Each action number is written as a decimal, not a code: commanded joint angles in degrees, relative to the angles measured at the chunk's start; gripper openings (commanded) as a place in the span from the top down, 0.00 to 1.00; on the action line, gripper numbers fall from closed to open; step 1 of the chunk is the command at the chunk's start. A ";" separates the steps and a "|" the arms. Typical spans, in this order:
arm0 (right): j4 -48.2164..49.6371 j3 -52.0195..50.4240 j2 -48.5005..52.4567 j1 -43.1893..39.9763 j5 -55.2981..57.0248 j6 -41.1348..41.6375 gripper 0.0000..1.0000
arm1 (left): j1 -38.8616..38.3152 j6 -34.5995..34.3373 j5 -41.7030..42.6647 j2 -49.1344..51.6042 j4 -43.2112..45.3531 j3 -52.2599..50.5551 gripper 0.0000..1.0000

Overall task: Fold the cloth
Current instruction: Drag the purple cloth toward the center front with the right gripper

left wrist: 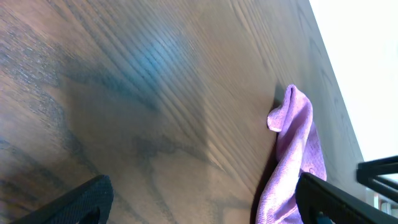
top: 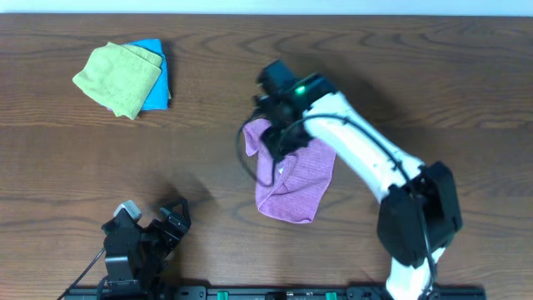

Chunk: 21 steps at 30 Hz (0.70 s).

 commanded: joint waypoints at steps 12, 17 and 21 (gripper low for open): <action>5.79 -9.68 1.33 -2.21 -6.40 12.09 0.37 | -0.28 1.46 -0.37 -0.37 -1.46 -0.85 0.05; 9.16 -11.37 1.33 -2.27 -6.40 13.27 0.37 | -0.28 1.49 -0.37 -0.37 -1.46 -0.85 0.05; 12.04 -12.55 1.92 -2.25 -6.43 14.62 0.39 | -0.28 1.46 -0.37 -0.37 -1.44 -0.85 0.05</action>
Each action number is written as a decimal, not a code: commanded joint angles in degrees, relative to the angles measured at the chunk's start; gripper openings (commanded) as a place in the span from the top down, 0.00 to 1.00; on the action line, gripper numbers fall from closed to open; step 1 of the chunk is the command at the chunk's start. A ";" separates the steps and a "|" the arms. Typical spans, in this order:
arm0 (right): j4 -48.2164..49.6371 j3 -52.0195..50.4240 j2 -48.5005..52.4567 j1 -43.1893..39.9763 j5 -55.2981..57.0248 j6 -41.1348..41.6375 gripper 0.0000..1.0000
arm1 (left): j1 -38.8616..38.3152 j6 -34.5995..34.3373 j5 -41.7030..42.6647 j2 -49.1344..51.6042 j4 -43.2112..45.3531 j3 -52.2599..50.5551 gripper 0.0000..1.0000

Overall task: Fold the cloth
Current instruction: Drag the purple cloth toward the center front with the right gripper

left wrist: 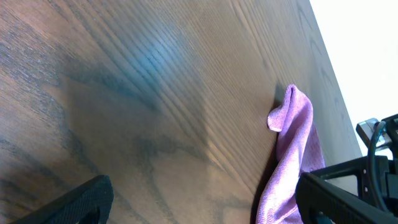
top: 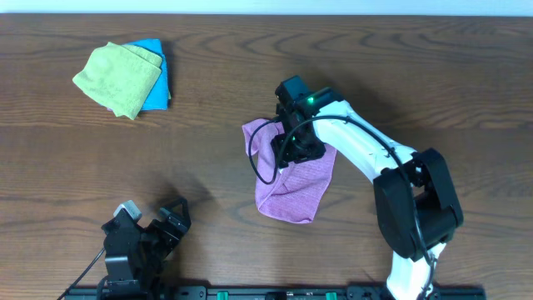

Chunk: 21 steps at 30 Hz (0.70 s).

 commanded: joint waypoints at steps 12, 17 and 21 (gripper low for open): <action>2.71 -1.51 2.43 0.28 -0.24 2.54 0.61 | -0.28 1.49 -0.37 -0.37 -1.36 -0.85 0.05; 3.37 -2.38 2.71 0.28 -0.24 2.54 0.60 | -0.28 1.49 -0.37 -0.37 -1.36 -0.85 0.05; 3.13 -2.67 2.82 0.33 -0.26 2.54 0.53 | -0.28 1.49 -0.35 -0.37 -1.36 -0.85 0.05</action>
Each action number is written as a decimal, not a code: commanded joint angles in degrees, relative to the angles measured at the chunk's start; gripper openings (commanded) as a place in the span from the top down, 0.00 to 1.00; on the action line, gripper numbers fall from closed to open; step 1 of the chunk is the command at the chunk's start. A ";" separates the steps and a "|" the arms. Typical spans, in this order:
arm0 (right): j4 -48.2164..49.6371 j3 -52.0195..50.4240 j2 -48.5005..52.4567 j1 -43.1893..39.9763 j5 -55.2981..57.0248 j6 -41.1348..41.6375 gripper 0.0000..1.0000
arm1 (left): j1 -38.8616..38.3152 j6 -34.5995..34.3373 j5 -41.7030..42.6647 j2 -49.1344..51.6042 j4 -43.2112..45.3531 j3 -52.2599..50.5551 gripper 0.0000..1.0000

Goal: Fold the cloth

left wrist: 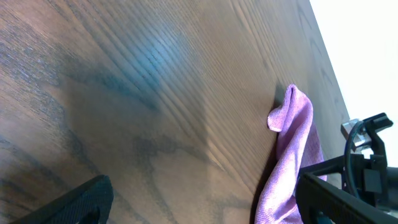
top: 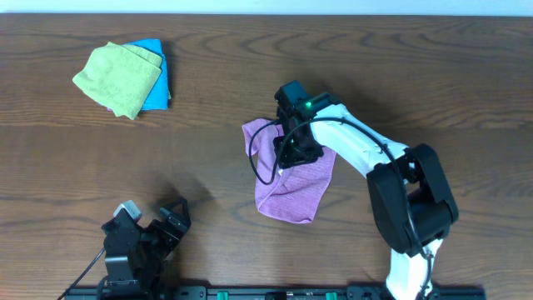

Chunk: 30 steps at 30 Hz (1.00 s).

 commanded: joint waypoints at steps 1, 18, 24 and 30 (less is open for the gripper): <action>-0.11 -0.52 0.90 0.33 -0.26 0.48 0.53 | -0.28 1.49 -0.35 -0.37 -1.36 -0.85 0.05; -0.04 2.93 -5.99 5.77 -4.09 -6.19 0.99 | -0.28 1.49 -0.39 -0.37 -1.33 -0.85 0.05; 0.79 5.05 -8.55 13.75 -4.15 -6.67 0.99 | -0.28 1.49 -0.39 -0.37 -1.31 -0.85 0.05; 5.29 5.03 -8.35 21.33 -5.51 -7.82 0.96 | -0.28 1.44 -0.39 -0.37 -1.29 -0.85 0.05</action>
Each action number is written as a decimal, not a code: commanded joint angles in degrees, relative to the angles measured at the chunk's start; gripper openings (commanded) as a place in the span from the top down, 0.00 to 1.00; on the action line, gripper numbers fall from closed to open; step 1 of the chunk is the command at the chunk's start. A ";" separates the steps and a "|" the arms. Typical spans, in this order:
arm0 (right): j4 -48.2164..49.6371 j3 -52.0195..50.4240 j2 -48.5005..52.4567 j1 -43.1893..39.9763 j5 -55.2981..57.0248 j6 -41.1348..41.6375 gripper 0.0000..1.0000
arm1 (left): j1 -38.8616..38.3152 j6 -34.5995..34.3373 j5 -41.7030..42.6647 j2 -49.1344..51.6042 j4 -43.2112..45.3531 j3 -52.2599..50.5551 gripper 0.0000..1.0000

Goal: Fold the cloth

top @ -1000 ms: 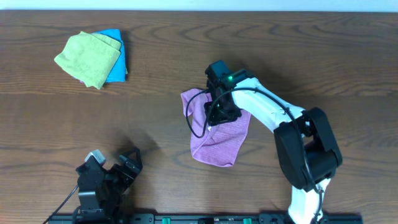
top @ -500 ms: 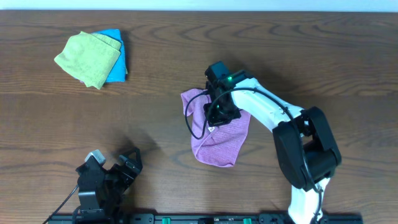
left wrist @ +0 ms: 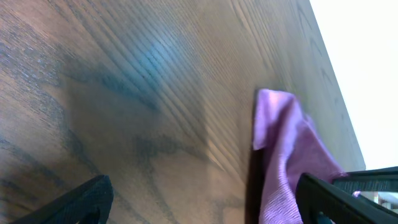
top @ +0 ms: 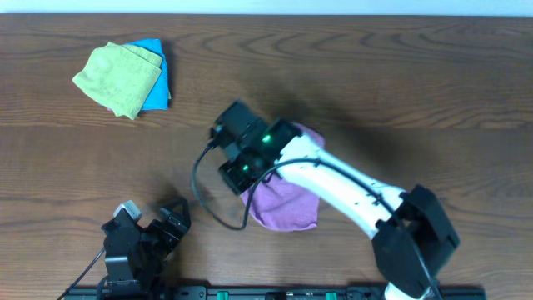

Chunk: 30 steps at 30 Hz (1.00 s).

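The purple cloth (top: 287, 204) lies mid-table, mostly under my right arm; a bit of it also shows at the arm's far side. My right gripper (top: 243, 171) is at the cloth's left edge, shut on it, its fingertips hidden under the wrist. In the left wrist view the cloth (left wrist: 280, 143) has its near edge raised off the wood, with a dark shadow beneath. My left gripper (top: 150, 215) sits at the front left, open and holding nothing; its fingers (left wrist: 81, 198) stand far apart.
A green cloth (top: 117, 75) lies folded on a blue cloth (top: 156, 83) at the far left of the wooden table (top: 433, 75). A black cable (top: 200, 196) loops out from the right wrist towards the front.
My right gripper has moved left and slightly forward, from the cloth's upper middle to past its left edge. The cloth's left part has come with it and is raised. The left arm is unmoved.
My right gripper was over the cloth's far left corner, then lower on the cloth's upper middle, and stayed there a moment later. Now it is left of that spot with the cloth's edge lifted and the cloth bunched narrower. The left gripper stayed open throughout.
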 commanded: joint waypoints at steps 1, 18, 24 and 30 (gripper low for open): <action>1.84 0.48 0.04 2.60 -0.90 -1.22 0.93 | -0.28 1.42 -0.37 -0.37 -1.29 -0.85 0.05; -1.14 0.57 -3.74 -3.74 -2.84 5.75 0.30 | -0.28 5.38 6.71 0.04 -0.39 -0.31 0.04; -7.30 -0.09 -13.88 -10.05 -2.82 5.42 0.30 | -1.09 10.32 12.04 12.68 -3.91 8.72 0.04; -12.74 -3.87 -21.64 -12.09 -2.86 5.20 0.20 | -2.51 14.51 12.11 33.31 -9.20 22.32 0.04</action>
